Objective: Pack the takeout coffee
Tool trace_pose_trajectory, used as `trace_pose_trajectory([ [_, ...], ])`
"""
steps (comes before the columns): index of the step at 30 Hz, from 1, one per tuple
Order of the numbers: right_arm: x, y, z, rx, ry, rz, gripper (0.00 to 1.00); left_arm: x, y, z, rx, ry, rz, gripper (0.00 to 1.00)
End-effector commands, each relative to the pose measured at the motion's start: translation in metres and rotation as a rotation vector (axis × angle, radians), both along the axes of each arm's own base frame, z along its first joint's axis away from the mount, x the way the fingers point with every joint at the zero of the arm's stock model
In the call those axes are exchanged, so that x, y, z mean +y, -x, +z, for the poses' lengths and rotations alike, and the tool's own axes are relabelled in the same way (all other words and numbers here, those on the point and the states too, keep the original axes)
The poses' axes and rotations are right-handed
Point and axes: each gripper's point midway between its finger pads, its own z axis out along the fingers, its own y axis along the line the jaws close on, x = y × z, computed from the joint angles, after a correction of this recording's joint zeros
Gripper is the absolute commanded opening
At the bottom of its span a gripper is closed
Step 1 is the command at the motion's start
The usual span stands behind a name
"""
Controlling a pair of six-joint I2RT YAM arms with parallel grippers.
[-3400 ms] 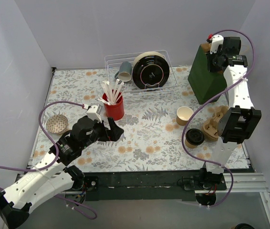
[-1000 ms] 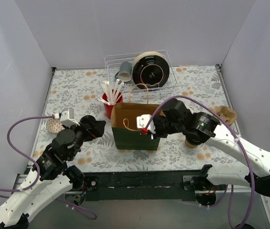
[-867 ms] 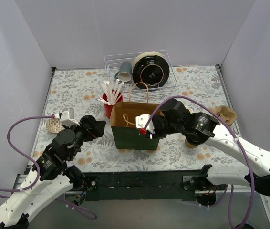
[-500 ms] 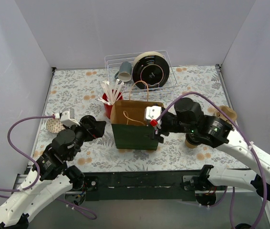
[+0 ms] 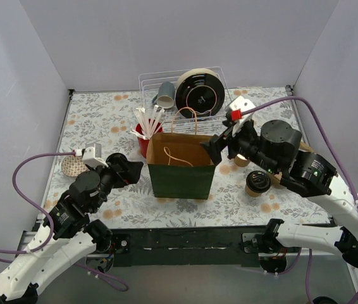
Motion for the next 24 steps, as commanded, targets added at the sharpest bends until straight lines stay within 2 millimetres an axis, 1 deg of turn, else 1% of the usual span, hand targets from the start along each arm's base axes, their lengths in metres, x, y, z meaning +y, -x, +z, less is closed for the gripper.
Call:
trace_pose_trajectory([
  [1, -0.052, -0.041, 0.021, 0.056, -0.067, -0.445, 0.98, -0.006, 0.002, 0.001, -0.014, -0.004, -0.037, 0.98],
  [2, -0.061, -0.045, 0.020, 0.068, -0.050, -0.500, 0.97, -0.006, 0.002, 0.000, -0.013, -0.005, -0.039, 0.98],
  [3, -0.077, -0.051, 0.009, 0.090, 0.014, -0.575, 0.97, -0.006, 0.003, 0.000, -0.015, 0.000, -0.043, 0.98],
  [4, -0.088, -0.061, 0.004, 0.096, 0.044, -0.650, 0.96, -0.007, 0.003, 0.000, -0.017, 0.001, -0.048, 0.98],
  [5, -0.099, -0.065, 0.003, 0.117, 0.036, -0.696, 0.95, -0.008, 0.003, -0.001, -0.019, -0.001, -0.055, 0.98],
  [6, -0.125, -0.076, -0.002, 0.131, 0.046, -0.789, 0.94, -0.009, 0.002, -0.003, -0.015, -0.004, -0.056, 0.98],
  [7, -0.139, -0.079, -0.008, 0.149, 0.035, -0.830, 0.93, -0.009, 0.002, -0.003, -0.012, -0.006, -0.053, 0.98],
  [8, -0.152, -0.084, -0.022, 0.179, 0.035, -0.878, 0.89, -0.008, 0.002, -0.004, -0.008, -0.009, -0.047, 0.98],
  [9, -0.180, -0.090, -0.028, 0.201, 0.008, -0.975, 0.88, -0.006, 0.001, -0.005, -0.003, -0.014, -0.034, 0.98],
  [10, -0.186, -0.088, -0.030, 0.222, -0.035, -0.981, 0.87, -0.005, 0.001, -0.005, -0.001, -0.011, -0.029, 0.98],
  [11, -0.192, -0.088, -0.042, 0.251, -0.040, -1.002, 0.87, -0.004, 0.001, -0.005, 0.002, -0.011, -0.025, 0.98],
  [12, -0.200, -0.089, -0.047, 0.274, -0.082, -1.036, 0.87, -0.002, 0.001, -0.004, -0.001, -0.008, -0.014, 0.98],
  [13, -0.198, -0.090, -0.047, 0.274, -0.111, -1.015, 0.88, 0.000, 0.002, -0.001, -0.010, 0.004, -0.009, 0.98],
  [14, -0.199, -0.094, -0.054, 0.278, -0.098, -1.011, 0.88, 0.002, 0.003, -0.001, -0.015, 0.011, 0.001, 0.98],
  [15, -0.209, -0.097, -0.069, 0.288, -0.062, -1.048, 0.88, 0.006, 0.002, -0.001, -0.020, 0.014, 0.023, 0.98],
  [16, -0.224, -0.102, -0.076, 0.277, -0.031, -1.122, 0.85, 0.009, 0.003, 0.001, -0.028, 0.024, 0.033, 0.98],
  [17, -0.237, -0.105, -0.082, 0.270, -0.009, -1.172, 0.77, 0.012, 0.003, 0.001, -0.024, 0.031, 0.049, 0.98],
  [18, -0.262, -0.107, -0.102, 0.293, 0.033, -1.253, 0.74, 0.015, 0.003, 0.002, -0.024, 0.036, 0.062, 0.98],
  [20, -0.282, -0.114, -0.122, 0.352, 0.001, -1.306, 0.70, 0.021, 0.005, 0.005, -0.033, 0.060, 0.091, 0.98],
  [21, -0.307, -0.109, -0.144, 0.410, -0.011, -1.391, 0.72, 0.021, 0.005, 0.005, -0.036, 0.070, 0.089, 0.98],
  [22, -0.313, -0.109, -0.157, 0.463, -0.072, -1.428, 0.74, 0.018, 0.007, 0.005, -0.043, 0.075, 0.070, 0.98],
  [23, -0.318, -0.110, -0.165, 0.483, -0.106, -1.447, 0.77, 0.016, 0.007, 0.005, -0.051, 0.075, 0.063, 0.98],
  [24, -0.328, -0.110, -0.172, 0.495, -0.138, -1.475, 0.78, 0.015, 0.007, 0.006, -0.052, 0.071, 0.059, 0.98],
])
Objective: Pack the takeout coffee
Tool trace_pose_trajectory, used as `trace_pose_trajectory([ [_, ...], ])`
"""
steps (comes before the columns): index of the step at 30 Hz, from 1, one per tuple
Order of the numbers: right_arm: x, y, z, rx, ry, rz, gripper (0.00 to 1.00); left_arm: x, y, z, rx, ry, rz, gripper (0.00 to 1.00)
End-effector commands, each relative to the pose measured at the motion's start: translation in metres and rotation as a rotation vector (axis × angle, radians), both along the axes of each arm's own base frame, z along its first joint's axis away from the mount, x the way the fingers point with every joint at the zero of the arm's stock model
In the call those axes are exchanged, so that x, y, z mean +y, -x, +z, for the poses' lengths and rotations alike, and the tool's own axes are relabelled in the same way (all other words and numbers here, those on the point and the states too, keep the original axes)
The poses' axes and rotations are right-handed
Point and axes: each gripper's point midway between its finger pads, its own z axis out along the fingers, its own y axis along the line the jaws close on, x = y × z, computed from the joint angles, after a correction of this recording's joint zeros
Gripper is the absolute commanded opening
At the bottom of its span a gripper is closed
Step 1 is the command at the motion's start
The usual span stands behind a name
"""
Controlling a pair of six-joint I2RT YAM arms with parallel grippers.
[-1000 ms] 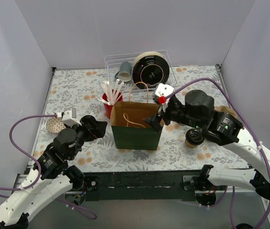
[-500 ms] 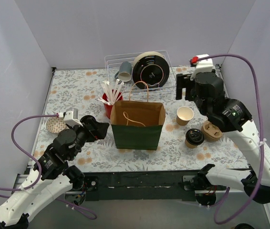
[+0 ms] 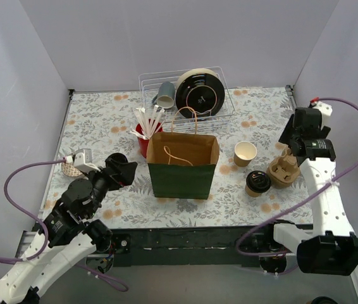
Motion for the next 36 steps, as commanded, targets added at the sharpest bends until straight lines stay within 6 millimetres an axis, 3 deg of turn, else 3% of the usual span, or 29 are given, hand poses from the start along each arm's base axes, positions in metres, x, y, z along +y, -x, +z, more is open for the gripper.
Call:
trace_pose_trajectory([
  [1, -0.027, -0.006, -0.037, -0.040, -0.154, -0.154, 0.78, 0.000, 0.000, -0.004, 0.002, -0.006, 0.006, 0.98],
  [5, -0.040, -0.004, -0.057, -0.037, -0.174, -0.241, 0.73, -0.004, 0.000, -0.009, 0.029, -0.035, 0.003, 0.98],
  [9, -0.067, 0.015, -0.078, 0.023, -0.134, -0.385, 0.73, -0.011, -0.001, -0.015, 0.053, -0.057, -0.017, 0.98],
  [12, -0.077, 0.018, -0.097, 0.037, -0.155, -0.361, 0.65, -0.012, -0.002, -0.015, 0.055, -0.062, -0.022, 0.98],
  [15, -0.067, 0.011, -0.104, 0.001, -0.210, -0.273, 0.57, -0.010, 0.000, -0.013, 0.045, -0.054, -0.021, 0.98],
  [18, -0.060, 0.002, -0.104, -0.046, -0.222, -0.208, 0.56, -0.007, 0.001, -0.010, 0.031, -0.037, -0.013, 0.98],
  [36, -0.069, 0.023, -0.146, 0.089, -0.183, -0.236, 0.56, -0.004, 0.002, -0.008, 0.026, -0.032, -0.002, 0.98],
])
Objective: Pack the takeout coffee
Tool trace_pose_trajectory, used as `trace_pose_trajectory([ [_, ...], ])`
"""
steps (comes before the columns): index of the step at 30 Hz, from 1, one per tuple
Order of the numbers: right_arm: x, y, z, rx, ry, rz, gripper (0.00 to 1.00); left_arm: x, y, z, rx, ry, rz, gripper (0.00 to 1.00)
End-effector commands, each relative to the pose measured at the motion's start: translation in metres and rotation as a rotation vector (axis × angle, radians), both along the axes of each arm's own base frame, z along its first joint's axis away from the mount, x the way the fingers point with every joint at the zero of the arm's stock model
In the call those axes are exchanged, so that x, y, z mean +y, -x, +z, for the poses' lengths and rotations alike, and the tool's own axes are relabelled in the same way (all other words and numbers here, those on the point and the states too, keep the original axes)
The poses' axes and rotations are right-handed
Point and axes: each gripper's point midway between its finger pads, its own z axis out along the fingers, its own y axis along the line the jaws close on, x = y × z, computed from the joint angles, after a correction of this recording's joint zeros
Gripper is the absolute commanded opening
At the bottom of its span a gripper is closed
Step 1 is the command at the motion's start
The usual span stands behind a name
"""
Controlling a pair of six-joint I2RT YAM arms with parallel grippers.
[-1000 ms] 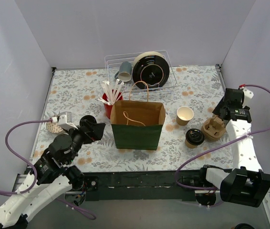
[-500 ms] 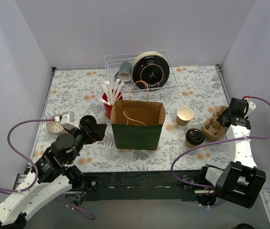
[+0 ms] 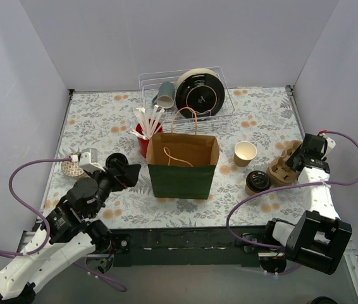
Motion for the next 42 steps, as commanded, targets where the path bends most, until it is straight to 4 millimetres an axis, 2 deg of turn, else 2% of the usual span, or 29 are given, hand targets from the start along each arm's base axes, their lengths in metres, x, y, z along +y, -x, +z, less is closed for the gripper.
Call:
trace_pose_trajectory([
  [1, -0.005, -0.005, 0.002, -0.033, 0.028, 0.013, 0.55, 0.005, 0.000, 0.001, -0.004, -0.002, 0.022, 0.98],
  [4, -0.001, -0.006, 0.001, -0.047, 0.009, 0.026, 0.52, 0.006, 0.000, 0.002, -0.006, 0.000, 0.025, 0.98],
  [18, -0.003, -0.009, 0.004, -0.059, 0.025, 0.027, 0.36, 0.007, 0.001, 0.004, -0.012, 0.008, 0.027, 0.98],
  [27, -0.005, -0.015, 0.022, -0.116, 0.050, 0.040, 0.20, 0.006, 0.001, 0.004, -0.011, 0.007, 0.024, 0.98],
  [34, -0.005, -0.015, 0.030, -0.136, 0.063, 0.052, 0.16, 0.007, 0.002, 0.005, -0.014, 0.011, 0.022, 0.98],
  [38, -0.004, -0.023, 0.048, -0.204, 0.090, 0.082, 0.13, 0.007, 0.002, 0.006, -0.018, 0.015, 0.019, 0.98],
  [42, -0.003, -0.026, 0.057, -0.234, 0.109, 0.109, 0.06, 0.006, 0.002, 0.006, -0.016, 0.012, 0.019, 0.98],
])
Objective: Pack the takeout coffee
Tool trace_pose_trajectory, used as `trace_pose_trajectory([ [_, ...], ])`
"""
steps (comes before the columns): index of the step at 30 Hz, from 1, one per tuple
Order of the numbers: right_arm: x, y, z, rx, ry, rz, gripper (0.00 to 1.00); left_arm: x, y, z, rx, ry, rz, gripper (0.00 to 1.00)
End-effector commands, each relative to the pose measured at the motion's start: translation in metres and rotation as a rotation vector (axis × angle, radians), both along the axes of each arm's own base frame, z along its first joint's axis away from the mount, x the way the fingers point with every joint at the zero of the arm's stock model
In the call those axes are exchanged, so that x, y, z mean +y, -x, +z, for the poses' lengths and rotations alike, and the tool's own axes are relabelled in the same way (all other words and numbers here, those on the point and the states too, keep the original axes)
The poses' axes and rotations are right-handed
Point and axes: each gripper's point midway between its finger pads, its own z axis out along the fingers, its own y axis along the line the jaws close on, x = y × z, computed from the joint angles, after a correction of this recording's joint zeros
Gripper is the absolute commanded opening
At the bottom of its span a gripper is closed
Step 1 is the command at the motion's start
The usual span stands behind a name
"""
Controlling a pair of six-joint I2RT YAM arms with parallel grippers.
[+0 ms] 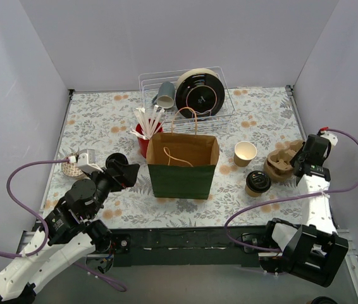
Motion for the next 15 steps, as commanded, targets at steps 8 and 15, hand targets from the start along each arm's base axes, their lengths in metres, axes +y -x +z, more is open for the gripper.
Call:
trace_pose_trajectory([
  [8, -0.003, -0.022, 0.057, -0.188, 0.083, 0.062, 0.01, 0.009, 0.002, 0.010, -0.037, 0.011, 0.025, 0.98],
  [15, 0.005, -0.030, 0.082, -0.250, 0.069, 0.104, 0.01, 0.019, 0.006, 0.038, -0.087, 0.028, 0.042, 0.98],
])
